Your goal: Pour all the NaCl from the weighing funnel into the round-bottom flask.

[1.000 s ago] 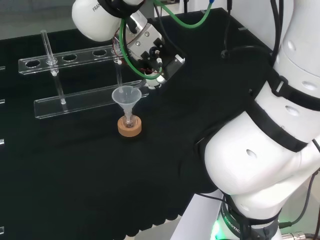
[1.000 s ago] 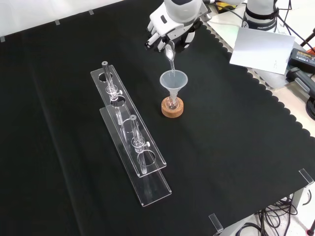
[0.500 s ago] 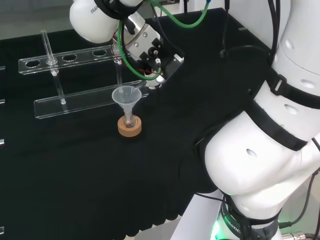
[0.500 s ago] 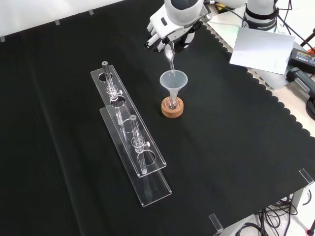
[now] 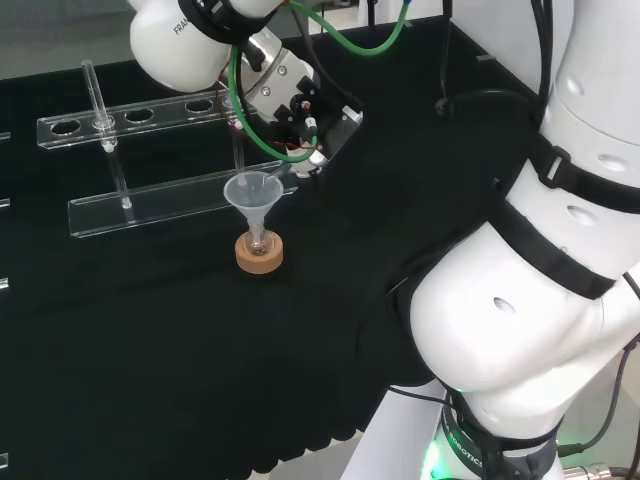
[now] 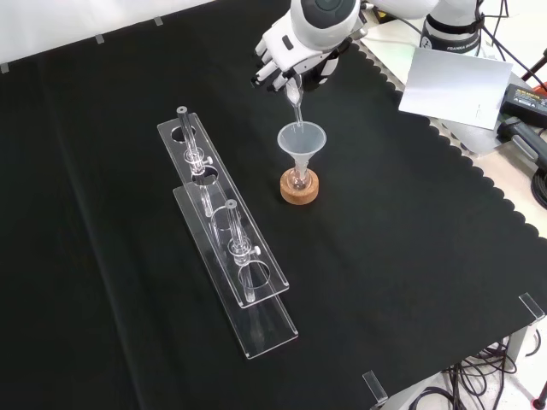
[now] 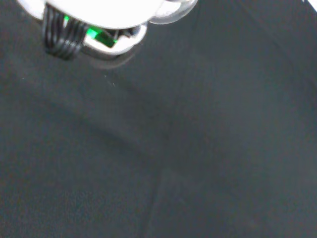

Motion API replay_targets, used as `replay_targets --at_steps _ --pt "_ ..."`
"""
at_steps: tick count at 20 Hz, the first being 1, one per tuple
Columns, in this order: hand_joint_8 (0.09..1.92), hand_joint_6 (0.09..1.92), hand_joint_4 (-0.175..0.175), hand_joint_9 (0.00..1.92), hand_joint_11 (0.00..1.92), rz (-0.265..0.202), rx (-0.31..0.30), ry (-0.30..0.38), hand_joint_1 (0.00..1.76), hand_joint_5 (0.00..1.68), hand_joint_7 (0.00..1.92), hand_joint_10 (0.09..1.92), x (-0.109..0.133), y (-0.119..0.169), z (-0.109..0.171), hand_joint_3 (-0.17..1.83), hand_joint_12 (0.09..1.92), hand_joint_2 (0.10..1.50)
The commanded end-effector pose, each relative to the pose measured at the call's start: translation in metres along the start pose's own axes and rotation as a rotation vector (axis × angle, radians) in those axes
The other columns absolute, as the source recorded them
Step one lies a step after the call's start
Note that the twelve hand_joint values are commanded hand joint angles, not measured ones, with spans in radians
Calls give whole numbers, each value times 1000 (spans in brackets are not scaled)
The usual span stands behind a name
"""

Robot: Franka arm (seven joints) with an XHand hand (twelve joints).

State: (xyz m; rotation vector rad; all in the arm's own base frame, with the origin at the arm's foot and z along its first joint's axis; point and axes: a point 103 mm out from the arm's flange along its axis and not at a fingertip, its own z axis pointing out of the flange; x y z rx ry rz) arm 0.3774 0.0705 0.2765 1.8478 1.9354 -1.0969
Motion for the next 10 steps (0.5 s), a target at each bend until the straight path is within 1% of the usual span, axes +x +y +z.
replay_targets --at_steps 1,3,10 --pt "677 307 175 1176 1075 1 -3 -31 1150 1433 618 173 2 0 -4 511 859 683" --pt "678 307 175 1176 1075 1 -3 -49 1150 1433 618 172 3 0 -6 511 859 683" --pt "678 308 175 1177 1076 1 -2 -82 1150 1433 616 168 8 1 -12 511 858 683"
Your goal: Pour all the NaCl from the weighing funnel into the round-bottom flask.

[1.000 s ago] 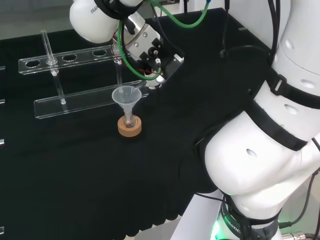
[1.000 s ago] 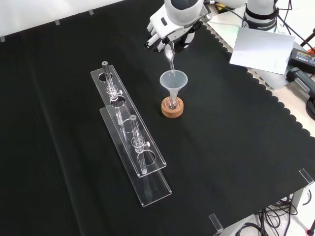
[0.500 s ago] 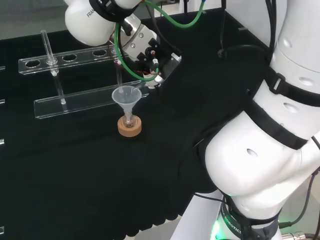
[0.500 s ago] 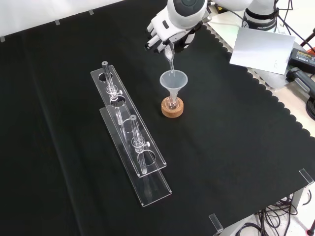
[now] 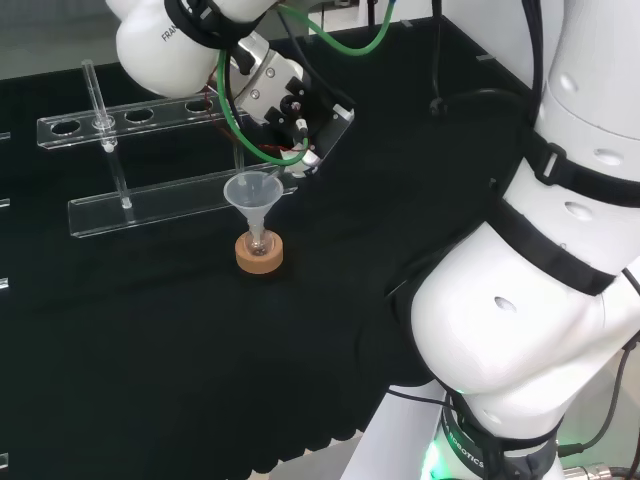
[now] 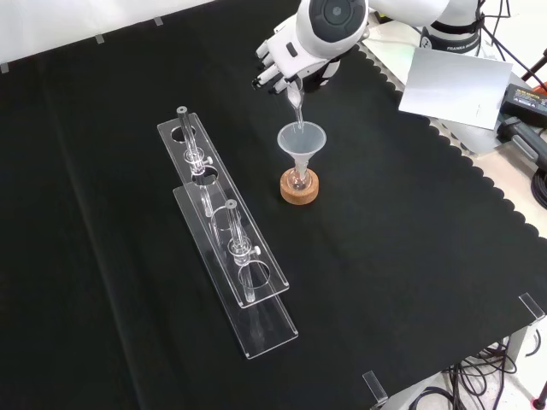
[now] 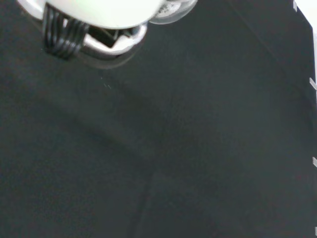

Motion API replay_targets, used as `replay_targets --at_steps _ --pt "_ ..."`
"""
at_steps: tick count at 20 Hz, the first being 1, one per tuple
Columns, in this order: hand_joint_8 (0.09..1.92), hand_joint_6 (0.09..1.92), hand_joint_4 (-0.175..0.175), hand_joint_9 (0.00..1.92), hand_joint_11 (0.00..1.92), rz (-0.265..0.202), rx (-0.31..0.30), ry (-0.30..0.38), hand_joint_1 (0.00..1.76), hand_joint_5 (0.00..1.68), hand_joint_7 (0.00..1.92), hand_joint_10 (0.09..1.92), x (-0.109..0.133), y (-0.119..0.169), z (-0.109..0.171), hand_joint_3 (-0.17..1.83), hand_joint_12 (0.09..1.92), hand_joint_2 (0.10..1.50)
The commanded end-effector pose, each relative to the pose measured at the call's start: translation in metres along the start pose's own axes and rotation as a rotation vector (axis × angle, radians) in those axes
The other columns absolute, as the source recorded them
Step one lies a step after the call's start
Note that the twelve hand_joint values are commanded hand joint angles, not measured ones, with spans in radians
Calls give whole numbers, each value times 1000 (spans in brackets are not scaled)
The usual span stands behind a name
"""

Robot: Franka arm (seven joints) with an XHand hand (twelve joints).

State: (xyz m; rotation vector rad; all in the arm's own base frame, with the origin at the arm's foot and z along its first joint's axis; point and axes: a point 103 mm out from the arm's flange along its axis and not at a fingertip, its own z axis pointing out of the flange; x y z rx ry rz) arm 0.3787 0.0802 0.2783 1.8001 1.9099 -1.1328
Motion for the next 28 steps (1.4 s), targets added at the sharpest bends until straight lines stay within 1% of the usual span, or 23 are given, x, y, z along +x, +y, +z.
replay_targets --at_steps 1,6,15,25,28 --pt "678 308 175 1177 1076 4 -1 -35 1150 1433 615 168 2 1 -5 511 858 683" --pt "678 308 175 1176 1076 7 2 -58 1150 1433 613 165 3 1 -7 510 858 683" --pt "679 309 175 1174 1076 6 7 -48 1150 1432 611 160 3 1 -5 510 857 684" --pt "679 310 175 1176 1077 6 -35 -19 1149 1431 610 156 0 -1 -5 509 856 684" --pt "680 310 175 1176 1077 2 -37 -34 1149 1431 609 155 1 -1 -5 509 856 684"
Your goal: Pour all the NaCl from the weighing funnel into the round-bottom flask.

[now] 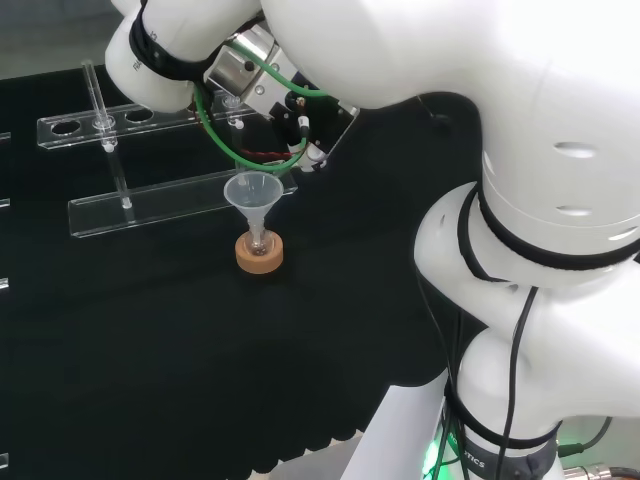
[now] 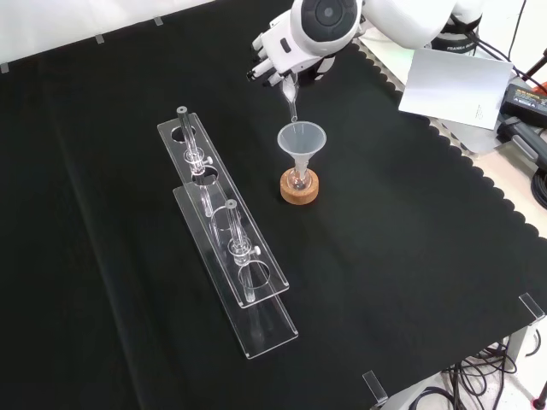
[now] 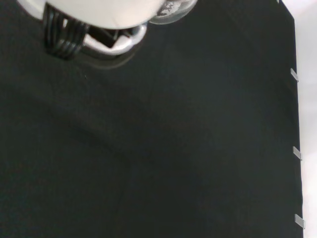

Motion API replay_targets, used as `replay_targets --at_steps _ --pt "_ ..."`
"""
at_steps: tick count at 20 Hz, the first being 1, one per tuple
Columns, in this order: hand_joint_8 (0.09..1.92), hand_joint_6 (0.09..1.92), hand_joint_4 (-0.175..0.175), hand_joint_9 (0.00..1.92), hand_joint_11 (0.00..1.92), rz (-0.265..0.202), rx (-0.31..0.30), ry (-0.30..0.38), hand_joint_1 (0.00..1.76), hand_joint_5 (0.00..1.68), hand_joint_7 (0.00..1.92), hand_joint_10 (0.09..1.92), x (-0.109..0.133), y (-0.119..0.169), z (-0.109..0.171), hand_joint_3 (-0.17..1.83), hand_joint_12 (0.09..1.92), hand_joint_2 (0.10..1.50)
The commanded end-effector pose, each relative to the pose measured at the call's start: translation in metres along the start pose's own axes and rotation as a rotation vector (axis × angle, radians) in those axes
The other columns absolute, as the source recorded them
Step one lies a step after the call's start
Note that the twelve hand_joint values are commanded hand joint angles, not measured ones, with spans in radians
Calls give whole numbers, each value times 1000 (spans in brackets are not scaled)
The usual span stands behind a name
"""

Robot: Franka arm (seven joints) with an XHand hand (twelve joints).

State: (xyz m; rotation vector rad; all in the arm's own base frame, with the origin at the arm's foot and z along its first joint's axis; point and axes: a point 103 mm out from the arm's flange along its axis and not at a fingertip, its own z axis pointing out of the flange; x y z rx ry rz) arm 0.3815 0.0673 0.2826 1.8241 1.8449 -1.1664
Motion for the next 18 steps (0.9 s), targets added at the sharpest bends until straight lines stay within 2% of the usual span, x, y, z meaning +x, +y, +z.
replay_targets --at_steps 1,12,18 --pt "680 310 175 1176 1077 -39 -65 -20 1149 1431 609 154 14 -4 -12 509 856 684" --pt "681 310 175 1177 1078 -48 -68 -108 1149 1432 608 150 23 -5 -23 509 856 684" --pt "681 309 175 1177 1078 -42 -67 -131 1149 1432 607 148 23 -5 -24 510 855 684"
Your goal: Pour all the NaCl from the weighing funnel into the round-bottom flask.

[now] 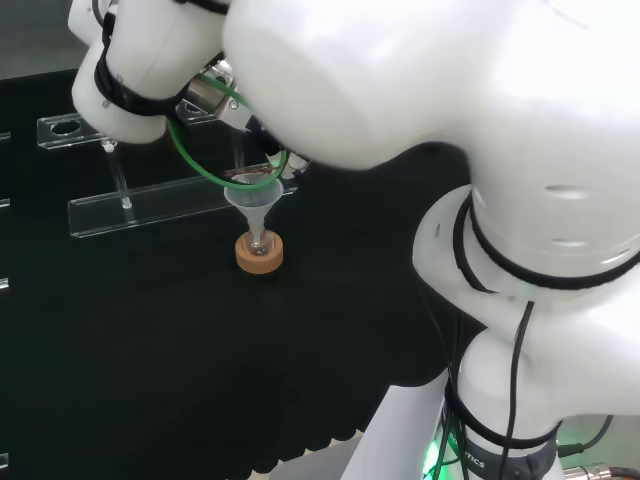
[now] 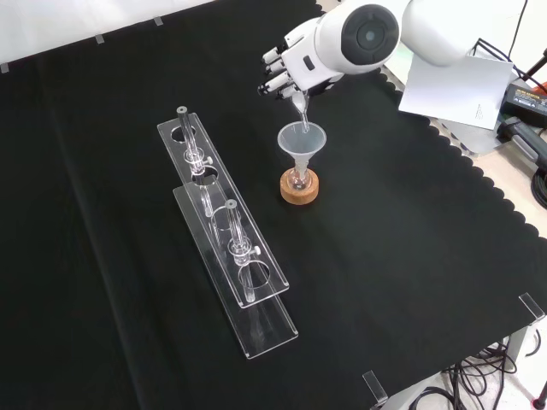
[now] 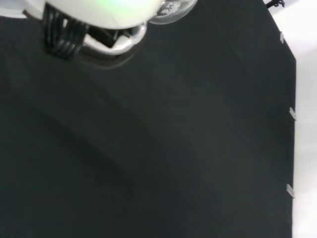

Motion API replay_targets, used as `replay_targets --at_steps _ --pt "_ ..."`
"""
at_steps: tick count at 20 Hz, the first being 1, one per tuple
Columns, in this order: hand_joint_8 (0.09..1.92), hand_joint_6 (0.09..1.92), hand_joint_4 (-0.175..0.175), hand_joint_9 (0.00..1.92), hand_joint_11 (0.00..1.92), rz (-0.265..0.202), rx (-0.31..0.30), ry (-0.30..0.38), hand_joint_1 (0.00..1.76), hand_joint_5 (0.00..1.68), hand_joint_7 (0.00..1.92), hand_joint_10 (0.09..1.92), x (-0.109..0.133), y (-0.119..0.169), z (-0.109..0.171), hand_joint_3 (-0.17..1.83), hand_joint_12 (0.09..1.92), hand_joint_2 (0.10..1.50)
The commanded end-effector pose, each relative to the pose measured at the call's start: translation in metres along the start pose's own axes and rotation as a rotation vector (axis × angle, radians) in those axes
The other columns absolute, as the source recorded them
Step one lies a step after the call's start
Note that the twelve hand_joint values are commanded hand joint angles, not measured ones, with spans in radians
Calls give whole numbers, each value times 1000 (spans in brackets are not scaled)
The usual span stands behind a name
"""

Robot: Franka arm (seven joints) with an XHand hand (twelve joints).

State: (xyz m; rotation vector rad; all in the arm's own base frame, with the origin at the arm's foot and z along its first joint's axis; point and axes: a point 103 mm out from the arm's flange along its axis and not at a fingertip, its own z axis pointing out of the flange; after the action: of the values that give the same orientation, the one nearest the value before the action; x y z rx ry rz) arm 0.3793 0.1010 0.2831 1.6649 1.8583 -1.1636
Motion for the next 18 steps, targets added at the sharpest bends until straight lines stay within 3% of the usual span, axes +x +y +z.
replay_targets --at_steps 1,18 --pt "681 309 175 1177 1078 1 8 -37 1149 1432 607 147 -1 2 -1 510 855 684" --pt "681 310 175 1176 1078 13 6 -196 1149 1431 603 141 2 1 -10 509 854 685"
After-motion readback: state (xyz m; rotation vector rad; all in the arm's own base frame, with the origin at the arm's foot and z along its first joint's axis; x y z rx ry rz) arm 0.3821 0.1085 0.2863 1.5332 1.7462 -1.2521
